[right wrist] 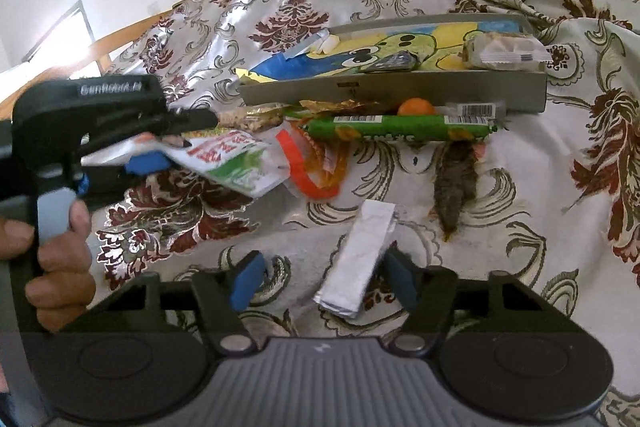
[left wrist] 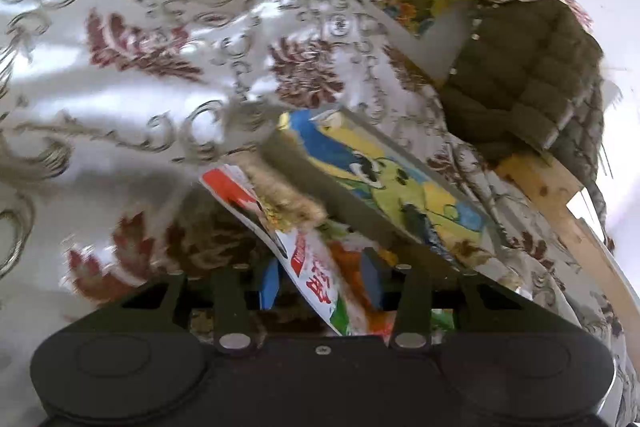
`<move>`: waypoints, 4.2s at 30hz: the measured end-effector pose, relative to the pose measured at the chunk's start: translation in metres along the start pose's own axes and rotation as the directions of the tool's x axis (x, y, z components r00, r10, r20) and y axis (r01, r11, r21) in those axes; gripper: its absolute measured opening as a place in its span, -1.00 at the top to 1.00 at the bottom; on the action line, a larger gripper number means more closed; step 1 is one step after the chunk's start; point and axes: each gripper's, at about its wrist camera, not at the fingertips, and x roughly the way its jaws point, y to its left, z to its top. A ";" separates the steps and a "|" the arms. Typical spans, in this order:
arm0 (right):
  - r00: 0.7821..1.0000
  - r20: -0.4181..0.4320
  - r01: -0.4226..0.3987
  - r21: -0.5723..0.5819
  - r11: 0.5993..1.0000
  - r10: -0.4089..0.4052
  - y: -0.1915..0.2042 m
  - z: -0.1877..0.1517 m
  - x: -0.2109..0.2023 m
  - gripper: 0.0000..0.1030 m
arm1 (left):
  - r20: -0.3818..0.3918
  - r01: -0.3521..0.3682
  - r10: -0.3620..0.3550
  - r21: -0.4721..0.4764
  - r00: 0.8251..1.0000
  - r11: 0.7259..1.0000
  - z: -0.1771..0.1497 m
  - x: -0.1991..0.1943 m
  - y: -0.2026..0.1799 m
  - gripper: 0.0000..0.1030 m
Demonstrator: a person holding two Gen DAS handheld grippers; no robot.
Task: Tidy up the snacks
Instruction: 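Grasp the red pea snack bag with the left tool while the right tool grasps the silver foil bar, then lower the pea bag and foil bar into the grey tray and open both tools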
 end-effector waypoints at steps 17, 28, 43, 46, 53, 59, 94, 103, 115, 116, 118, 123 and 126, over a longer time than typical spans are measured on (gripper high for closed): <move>1.000 -0.022 0.022 -0.027 0.999 -0.022 0.004 0.000 0.003 -0.15 | -0.093 -0.079 0.073 -0.063 0.993 0.995 0.001 0.030 0.003 0.63; 0.999 -0.045 0.022 -0.013 1.000 -0.023 0.004 0.003 0.002 0.33 | -0.095 -0.091 0.087 -0.042 0.992 0.995 -0.012 0.002 -0.003 0.68; 0.999 0.053 0.014 -0.049 0.999 -0.011 0.010 0.007 -0.014 0.56 | -0.088 -0.092 0.096 0.043 0.991 0.995 -0.009 -0.037 -0.018 0.85; 0.995 0.101 0.022 -0.060 0.998 -0.015 0.010 0.009 -0.020 0.56 | -0.070 -0.091 0.095 0.056 0.993 0.994 -0.007 -0.042 -0.023 0.85; 0.969 0.247 0.037 -0.027 0.999 -0.029 0.000 0.017 -0.035 0.56 | -0.032 -0.041 0.043 0.060 0.999 0.997 0.012 -0.040 -0.038 0.85; 0.948 0.312 0.039 0.056 0.998 -0.055 -0.014 0.032 -0.035 0.56 | 0.001 0.016 -0.016 0.084 1.000 0.996 0.033 -0.024 -0.057 0.85; 0.900 0.407 0.110 0.141 0.984 -0.159 -0.050 0.114 0.053 0.55 | -0.074 0.088 -0.086 0.034 0.994 0.996 0.070 0.141 -0.083 0.81; 0.907 0.386 0.120 0.144 0.982 -0.168 -0.055 0.113 0.058 0.55 | -0.140 0.068 -0.061 0.050 0.988 0.996 0.073 0.162 -0.075 0.73; 0.920 0.344 0.178 0.065 0.982 -0.190 -0.045 0.113 0.072 0.54 | -0.213 0.022 -0.003 0.083 0.977 0.996 0.082 0.181 -0.059 0.47; 0.921 0.340 0.183 0.056 0.981 -0.192 -0.043 0.112 0.073 0.54 | -0.219 0.013 0.003 0.074 0.976 0.997 0.082 0.182 -0.056 0.40; 0.923 0.331 0.190 0.045 0.981 -0.194 -0.040 0.111 0.076 0.54 | -0.238 -0.006 0.021 0.064 0.971 0.998 0.080 0.184 -0.051 0.34; 0.926 0.321 0.202 0.029 0.979 -0.200 -0.036 0.109 0.079 0.42 | -0.220 -0.013 0.049 0.164 0.974 0.986 0.075 0.175 -0.056 -0.05; 0.923 0.327 0.206 0.033 0.978 -0.205 -0.035 0.110 0.074 0.20 | -0.193 -0.008 0.046 0.197 0.980 0.980 0.075 0.165 -0.059 -0.28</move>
